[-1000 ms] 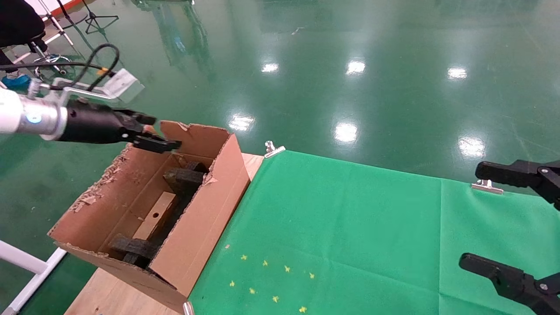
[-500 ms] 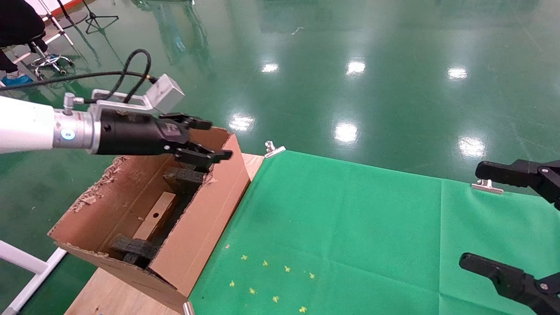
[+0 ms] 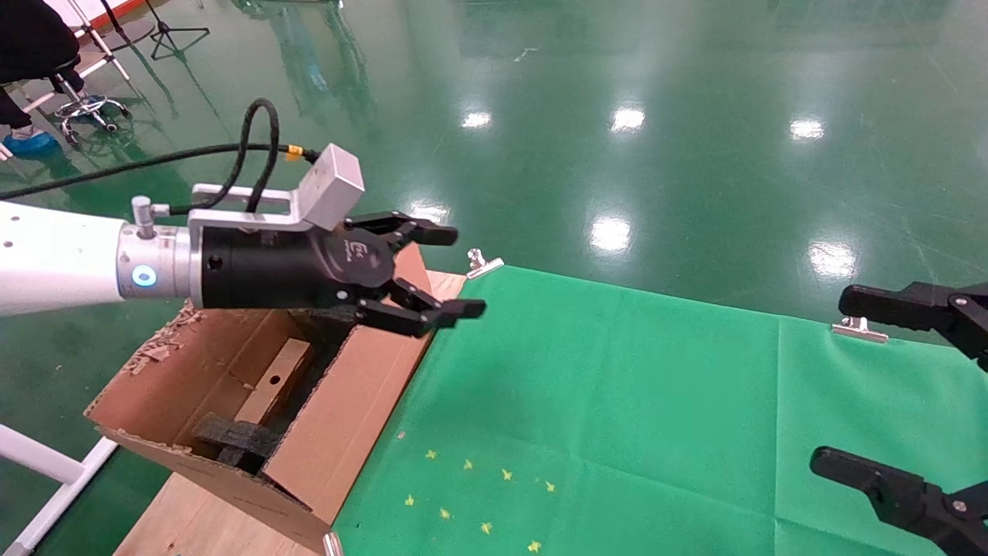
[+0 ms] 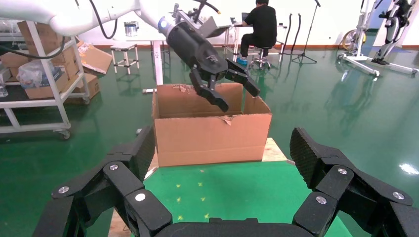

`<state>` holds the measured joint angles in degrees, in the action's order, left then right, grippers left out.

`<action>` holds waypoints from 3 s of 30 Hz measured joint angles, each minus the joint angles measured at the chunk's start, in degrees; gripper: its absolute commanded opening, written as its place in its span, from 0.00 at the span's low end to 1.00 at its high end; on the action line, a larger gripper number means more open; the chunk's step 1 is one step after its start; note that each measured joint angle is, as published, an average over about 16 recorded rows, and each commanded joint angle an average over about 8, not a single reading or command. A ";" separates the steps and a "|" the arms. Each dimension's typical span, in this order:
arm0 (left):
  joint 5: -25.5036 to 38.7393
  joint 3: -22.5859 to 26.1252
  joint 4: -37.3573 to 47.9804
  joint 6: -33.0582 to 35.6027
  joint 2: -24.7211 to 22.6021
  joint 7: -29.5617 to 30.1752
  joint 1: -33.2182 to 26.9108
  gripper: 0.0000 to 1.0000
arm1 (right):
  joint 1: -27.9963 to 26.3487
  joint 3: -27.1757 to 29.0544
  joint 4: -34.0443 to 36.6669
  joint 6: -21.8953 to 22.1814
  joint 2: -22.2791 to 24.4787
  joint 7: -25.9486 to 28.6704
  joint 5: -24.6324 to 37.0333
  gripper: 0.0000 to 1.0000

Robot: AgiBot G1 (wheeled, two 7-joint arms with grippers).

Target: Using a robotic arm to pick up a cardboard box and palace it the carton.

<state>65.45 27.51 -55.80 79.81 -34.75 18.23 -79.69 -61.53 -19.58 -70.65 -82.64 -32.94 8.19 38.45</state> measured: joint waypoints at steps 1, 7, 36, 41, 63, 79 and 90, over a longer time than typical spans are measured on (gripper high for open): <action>-1.05 -0.51 -0.79 0.26 -0.01 -0.33 0.81 1.00 | 0.00 0.00 0.00 0.00 0.00 0.00 0.00 1.00; -7.38 -3.60 -5.56 1.84 -0.09 -2.34 5.67 1.00 | 0.00 0.00 0.00 0.00 0.00 0.00 0.00 1.00; -24.91 -12.13 -18.70 6.24 -0.26 -7.74 19.10 1.00 | 0.01 0.00 0.02 0.02 0.01 -0.01 0.00 1.00; -24.46 -11.92 -18.37 6.12 -0.26 -7.66 18.77 1.00 | 0.01 0.00 0.02 0.02 0.01 -0.01 0.00 1.00; -23.65 -11.53 -17.80 5.89 -0.26 -7.49 18.19 1.00 | 0.01 0.00 0.02 0.02 0.01 -0.01 0.00 1.00; -23.55 -11.46 -17.73 5.84 -0.26 -7.44 18.12 1.00 | 0.01 0.00 0.02 0.02 0.01 -0.01 -0.01 1.00; -23.51 -11.44 -17.70 5.84 -0.26 -7.44 18.08 1.00 | 0.01 0.00 0.02 0.02 0.01 0.00 -0.01 1.00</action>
<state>41.94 16.07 -73.49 85.65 -35.01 10.79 -61.61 -61.51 -19.58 -70.64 -82.62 -32.93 8.18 38.44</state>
